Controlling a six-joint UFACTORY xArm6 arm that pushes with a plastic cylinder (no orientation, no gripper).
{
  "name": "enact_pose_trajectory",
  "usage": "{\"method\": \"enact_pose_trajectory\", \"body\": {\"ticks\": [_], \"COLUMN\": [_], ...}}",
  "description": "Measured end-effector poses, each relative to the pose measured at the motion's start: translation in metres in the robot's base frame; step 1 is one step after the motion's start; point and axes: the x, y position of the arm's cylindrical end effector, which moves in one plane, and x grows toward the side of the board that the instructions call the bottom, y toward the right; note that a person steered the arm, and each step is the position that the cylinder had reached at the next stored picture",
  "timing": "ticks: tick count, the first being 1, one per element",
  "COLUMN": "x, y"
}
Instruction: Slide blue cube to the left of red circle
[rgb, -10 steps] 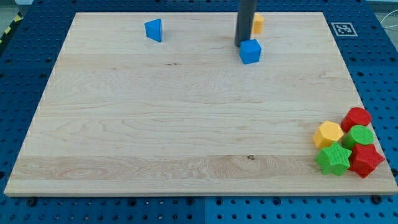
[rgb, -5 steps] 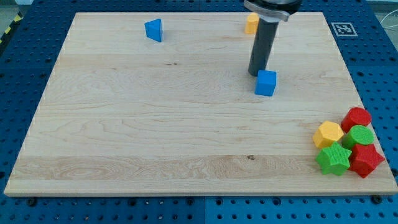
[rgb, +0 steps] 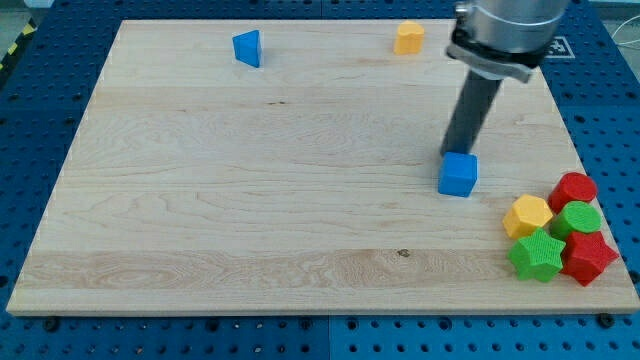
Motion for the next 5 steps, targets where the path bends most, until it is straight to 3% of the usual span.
{"method": "enact_pose_trajectory", "body": {"ticks": [2, 5], "x": [0.000, 0.021], "y": [-0.048, -0.021]}}
